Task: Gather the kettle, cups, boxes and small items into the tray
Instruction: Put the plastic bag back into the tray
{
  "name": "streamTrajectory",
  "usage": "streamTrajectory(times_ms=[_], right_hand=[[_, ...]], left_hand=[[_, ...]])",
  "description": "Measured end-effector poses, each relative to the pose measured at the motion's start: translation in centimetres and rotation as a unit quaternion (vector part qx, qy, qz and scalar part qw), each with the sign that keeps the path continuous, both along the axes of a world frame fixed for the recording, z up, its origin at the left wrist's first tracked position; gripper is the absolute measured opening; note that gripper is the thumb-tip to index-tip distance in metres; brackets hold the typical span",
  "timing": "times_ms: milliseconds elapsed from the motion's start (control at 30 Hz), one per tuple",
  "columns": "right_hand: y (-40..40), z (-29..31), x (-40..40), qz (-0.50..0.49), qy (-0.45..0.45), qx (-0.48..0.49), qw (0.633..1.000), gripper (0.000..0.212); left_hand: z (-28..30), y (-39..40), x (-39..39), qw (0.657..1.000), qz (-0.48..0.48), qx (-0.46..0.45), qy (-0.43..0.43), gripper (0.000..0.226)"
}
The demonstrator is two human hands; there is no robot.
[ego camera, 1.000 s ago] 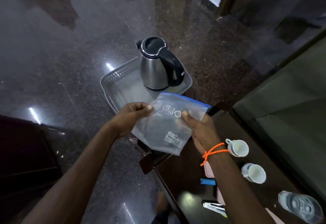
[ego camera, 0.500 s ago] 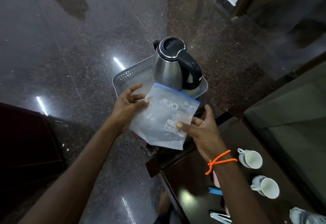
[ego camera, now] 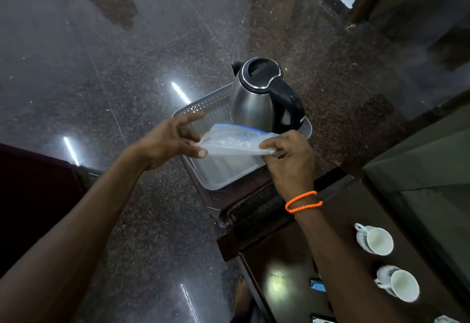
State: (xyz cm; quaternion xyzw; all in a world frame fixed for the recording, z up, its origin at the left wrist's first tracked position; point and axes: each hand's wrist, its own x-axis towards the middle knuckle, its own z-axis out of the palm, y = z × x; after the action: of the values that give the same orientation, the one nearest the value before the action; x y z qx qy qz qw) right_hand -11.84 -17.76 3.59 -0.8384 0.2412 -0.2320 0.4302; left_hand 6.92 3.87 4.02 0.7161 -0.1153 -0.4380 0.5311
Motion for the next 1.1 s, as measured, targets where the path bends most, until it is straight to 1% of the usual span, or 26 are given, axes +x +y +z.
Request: streamTrajectory(times_ms=[67,133,200,267,333,400,433,500,533,567,667,733,767,833,933,1000,1100], right_hand=[[0.3,-0.3,0.9,0.009,-0.011,-0.086,0.996,0.025],[0.8,-0.9,1.6,0.015,-0.017,-0.173,0.985,0.026],[1.5,-1.8,2.1,0.029,-0.009,-0.237,0.971,0.022],[2.4,-2.9,2.6,0.055,0.016,-0.29,0.955,0.015],[3.7,-3.8,3.6,0.094,0.061,-0.336,0.935,0.011],[5.0,-4.6,4.9,0.165,0.124,-0.354,0.912,0.009],[5.7,-5.0,5.4,0.214,0.17,-0.342,0.899,0.01],[6.5,-5.6,6.3,0.298,0.27,-0.281,0.872,0.027],[6.6,-5.6,6.8,0.322,0.314,-0.237,0.861,0.034],[6.4,-5.7,7.1,0.329,0.34,-0.191,0.86,0.039],[5.8,-5.8,8.4,0.272,0.347,-0.072,0.895,0.043],[5.8,-6.3,9.1,0.224,0.325,-0.028,0.918,0.039],[6.1,-6.7,9.3,0.213,0.321,-0.017,0.922,0.038],[6.7,-7.7,9.6,0.214,0.329,-0.006,0.92,0.038],[7.1,-9.3,9.9,0.217,0.343,-0.013,0.914,0.037],[7.2,-9.8,10.1,0.227,0.344,-0.026,0.911,0.041],[7.0,-10.0,10.2,0.238,0.341,-0.034,0.909,0.047]], left_hand=[[-0.1,0.0,0.7,0.999,-0.012,0.031,-0.021,0.101],[-0.4,-0.3,1.7,0.998,0.022,0.015,-0.048,0.091],[-1.1,-0.8,2.7,0.995,0.076,-0.001,-0.064,0.085],[-2.0,-1.5,3.5,0.991,0.09,0.024,-0.092,0.084],[-3.2,-2.2,4.0,0.985,0.055,0.082,-0.141,0.084],[-4.4,-2.9,4.1,0.963,-0.005,0.146,-0.228,0.078],[-4.9,-3.1,4.1,0.94,-0.031,0.184,-0.287,0.074],[-5.8,-3.3,3.9,0.885,-0.058,0.25,-0.389,0.064],[-6.2,-3.2,3.7,0.869,-0.058,0.265,-0.413,0.059],[-6.6,-3.2,3.6,0.86,-0.057,0.27,-0.429,0.052],[-7.4,-3.3,3.0,0.84,-0.089,0.288,-0.451,0.036],[-7.5,-3.8,2.2,0.824,-0.145,0.293,-0.463,0.027],[-7.6,-4.2,1.8,0.812,-0.172,0.288,-0.477,0.022],[-8.0,-4.7,1.1,0.796,-0.203,0.284,-0.495,0.016],[-8.4,-4.9,1.2,0.781,-0.253,0.336,-0.462,0.016],[-8.4,-4.8,1.7,0.755,-0.284,0.375,-0.457,0.017],[-8.3,-4.9,2.5,0.715,-0.302,0.408,-0.48,0.024]])
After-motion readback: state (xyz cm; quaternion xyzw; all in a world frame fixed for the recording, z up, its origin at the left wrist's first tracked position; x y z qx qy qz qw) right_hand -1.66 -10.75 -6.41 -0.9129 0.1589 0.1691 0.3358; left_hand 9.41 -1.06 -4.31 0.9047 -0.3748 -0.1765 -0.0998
